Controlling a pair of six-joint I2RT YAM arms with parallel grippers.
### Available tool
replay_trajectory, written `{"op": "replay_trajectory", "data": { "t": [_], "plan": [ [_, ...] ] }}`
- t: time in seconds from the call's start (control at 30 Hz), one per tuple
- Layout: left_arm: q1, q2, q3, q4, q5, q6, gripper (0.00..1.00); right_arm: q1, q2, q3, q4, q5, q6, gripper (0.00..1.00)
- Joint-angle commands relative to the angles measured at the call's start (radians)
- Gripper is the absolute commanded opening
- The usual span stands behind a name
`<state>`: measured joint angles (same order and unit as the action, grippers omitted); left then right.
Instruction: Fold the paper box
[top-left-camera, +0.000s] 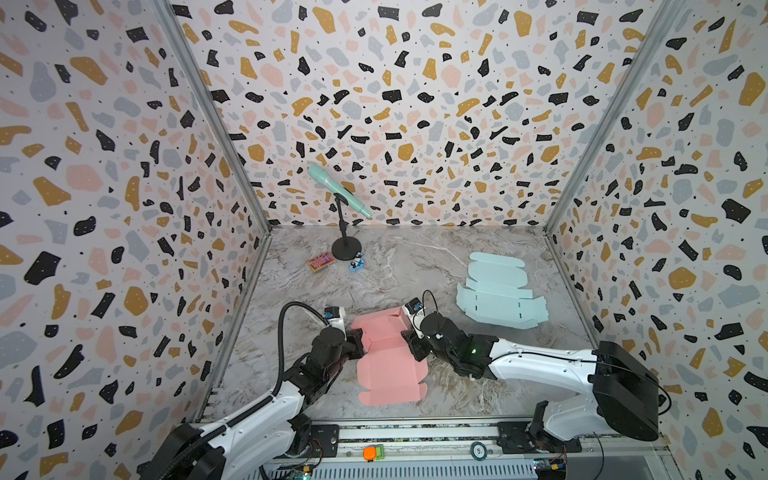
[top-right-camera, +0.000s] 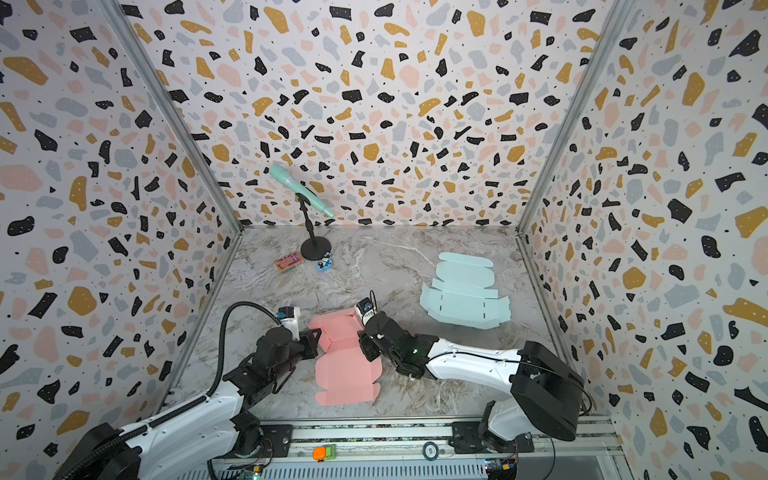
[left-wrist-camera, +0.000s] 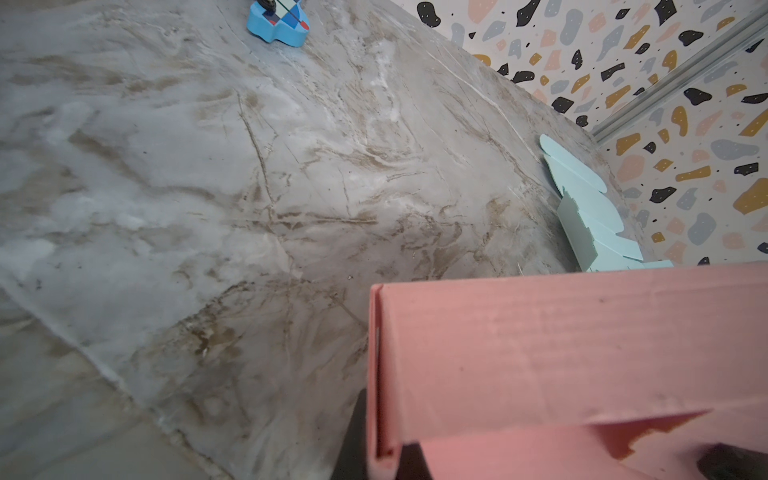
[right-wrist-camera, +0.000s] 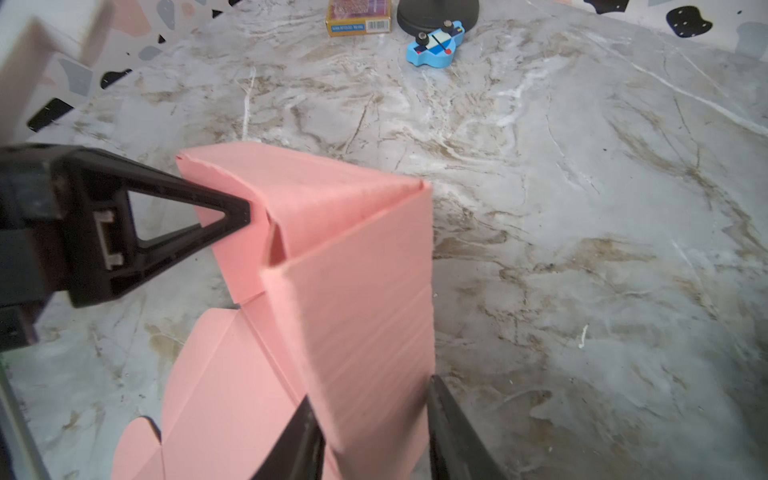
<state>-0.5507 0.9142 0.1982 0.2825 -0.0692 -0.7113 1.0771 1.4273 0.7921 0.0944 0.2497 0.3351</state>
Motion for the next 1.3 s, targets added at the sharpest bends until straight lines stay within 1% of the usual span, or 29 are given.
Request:
{"op": "replay_trajectory", "data": {
  "t": [0.0,0.4,0.63,0.7,0.97,1.1,1.27],
  "plan": [
    [-0.002,-0.01,-0.01,0.071,-0.001,-0.019,0.0,0.012,0.003,0.051,-0.05,0.077,0.004,0.4],
    [-0.006,0.023,-0.015,0.093,-0.014,-0.025,0.0,0.02,0.032,0.059,-0.048,0.107,-0.003,0.38],
    [-0.009,0.094,0.0,0.12,-0.002,-0.034,0.0,0.022,0.093,0.115,-0.101,0.153,-0.003,0.38],
    [-0.008,0.112,0.003,0.128,-0.003,-0.036,0.0,0.024,0.104,0.129,-0.117,0.179,-0.006,0.38],
    [-0.017,0.168,0.028,0.152,-0.008,-0.056,0.0,0.052,0.172,0.255,-0.242,0.373,-0.033,0.38],
    [-0.031,0.199,0.044,0.156,-0.017,-0.065,0.0,0.066,0.22,0.305,-0.287,0.436,-0.045,0.36],
    [-0.046,0.229,0.056,0.169,-0.028,-0.079,0.0,0.093,0.287,0.373,-0.355,0.517,-0.051,0.29]
  ]
}}
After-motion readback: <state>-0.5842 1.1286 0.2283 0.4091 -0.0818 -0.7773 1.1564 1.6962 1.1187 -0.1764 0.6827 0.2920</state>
